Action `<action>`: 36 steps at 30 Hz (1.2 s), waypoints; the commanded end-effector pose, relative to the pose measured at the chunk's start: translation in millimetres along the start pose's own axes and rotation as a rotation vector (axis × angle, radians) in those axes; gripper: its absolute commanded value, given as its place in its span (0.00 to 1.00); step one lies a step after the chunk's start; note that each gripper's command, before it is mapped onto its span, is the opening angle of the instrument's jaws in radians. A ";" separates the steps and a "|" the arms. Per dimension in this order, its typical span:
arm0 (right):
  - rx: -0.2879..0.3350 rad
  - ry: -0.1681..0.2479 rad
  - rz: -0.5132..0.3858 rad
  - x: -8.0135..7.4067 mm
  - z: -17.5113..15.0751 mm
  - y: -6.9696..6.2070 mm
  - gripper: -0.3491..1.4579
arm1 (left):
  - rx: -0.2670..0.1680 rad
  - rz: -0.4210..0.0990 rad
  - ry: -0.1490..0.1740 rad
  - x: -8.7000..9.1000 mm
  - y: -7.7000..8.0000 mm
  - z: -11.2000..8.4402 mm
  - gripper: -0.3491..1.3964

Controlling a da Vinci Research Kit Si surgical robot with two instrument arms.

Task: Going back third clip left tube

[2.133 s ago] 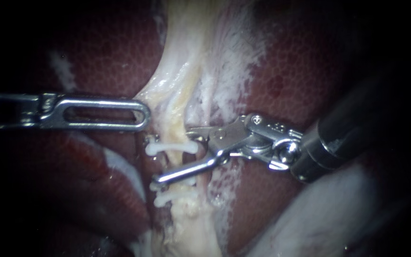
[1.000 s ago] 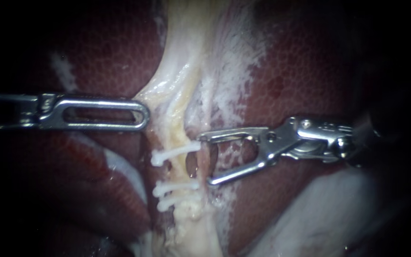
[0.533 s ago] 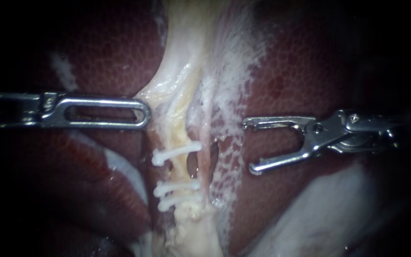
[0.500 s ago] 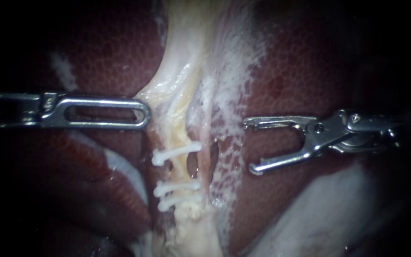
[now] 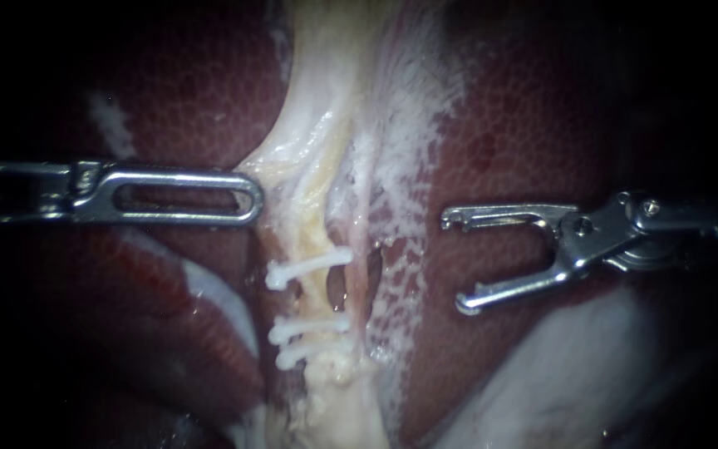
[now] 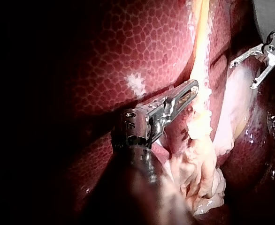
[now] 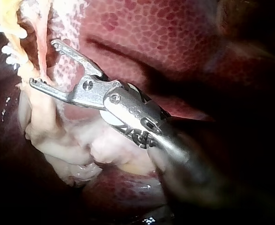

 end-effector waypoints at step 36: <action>0.001 -0.001 0.000 0.3 -0.3 -0.5 0.52 | -0.010 0.000 0.018 2.5 2.6 5.4 0.00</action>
